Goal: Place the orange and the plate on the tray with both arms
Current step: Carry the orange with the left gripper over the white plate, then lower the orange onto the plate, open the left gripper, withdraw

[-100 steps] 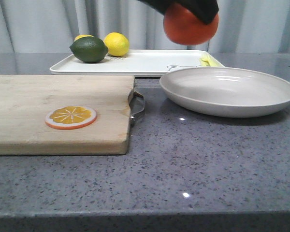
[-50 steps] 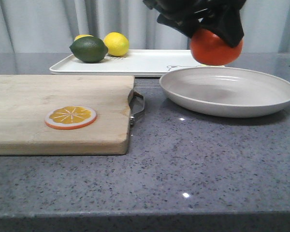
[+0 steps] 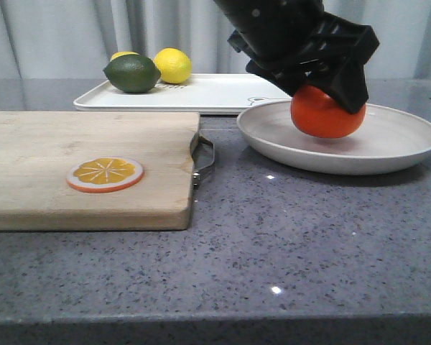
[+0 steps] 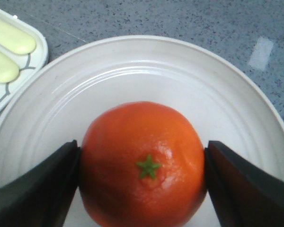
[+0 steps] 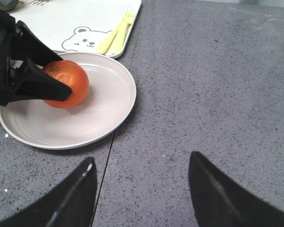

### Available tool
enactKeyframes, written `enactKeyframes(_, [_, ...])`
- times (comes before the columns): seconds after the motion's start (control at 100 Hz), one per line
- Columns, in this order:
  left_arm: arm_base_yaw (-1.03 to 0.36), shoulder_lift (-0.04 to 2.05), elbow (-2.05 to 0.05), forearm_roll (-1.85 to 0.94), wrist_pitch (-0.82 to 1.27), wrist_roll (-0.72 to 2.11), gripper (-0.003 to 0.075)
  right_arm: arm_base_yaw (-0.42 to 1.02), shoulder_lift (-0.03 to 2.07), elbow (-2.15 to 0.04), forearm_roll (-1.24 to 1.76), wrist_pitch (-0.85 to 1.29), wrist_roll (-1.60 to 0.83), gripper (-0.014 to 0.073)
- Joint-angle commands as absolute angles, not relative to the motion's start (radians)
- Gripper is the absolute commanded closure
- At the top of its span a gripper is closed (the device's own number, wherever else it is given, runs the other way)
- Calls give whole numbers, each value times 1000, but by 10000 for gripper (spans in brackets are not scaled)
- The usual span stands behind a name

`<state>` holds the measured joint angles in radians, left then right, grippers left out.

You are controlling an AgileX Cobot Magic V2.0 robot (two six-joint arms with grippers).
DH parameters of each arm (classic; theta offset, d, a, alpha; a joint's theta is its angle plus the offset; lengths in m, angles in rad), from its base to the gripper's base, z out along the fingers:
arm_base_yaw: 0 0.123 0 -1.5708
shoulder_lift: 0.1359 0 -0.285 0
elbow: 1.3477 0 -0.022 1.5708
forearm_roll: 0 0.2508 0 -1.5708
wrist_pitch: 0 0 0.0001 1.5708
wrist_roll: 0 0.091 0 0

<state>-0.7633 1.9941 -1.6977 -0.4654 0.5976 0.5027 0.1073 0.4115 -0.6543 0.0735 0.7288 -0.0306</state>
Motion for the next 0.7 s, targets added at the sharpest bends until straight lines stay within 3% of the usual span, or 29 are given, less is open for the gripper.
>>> enactKeyframes(0.0, [-770,1937,-1734,-487,559,503,317,107,425,-688,63,662,-34,151])
enactKeyframes(0.18, [-770,1937,-1734,-487,564,503,163,107,425,-688,63,662,-34,151])
enactKeyframes(0.69, [-770,1901,-1741,-480,597,503,140,107,425,-688,63,662,-34,151])
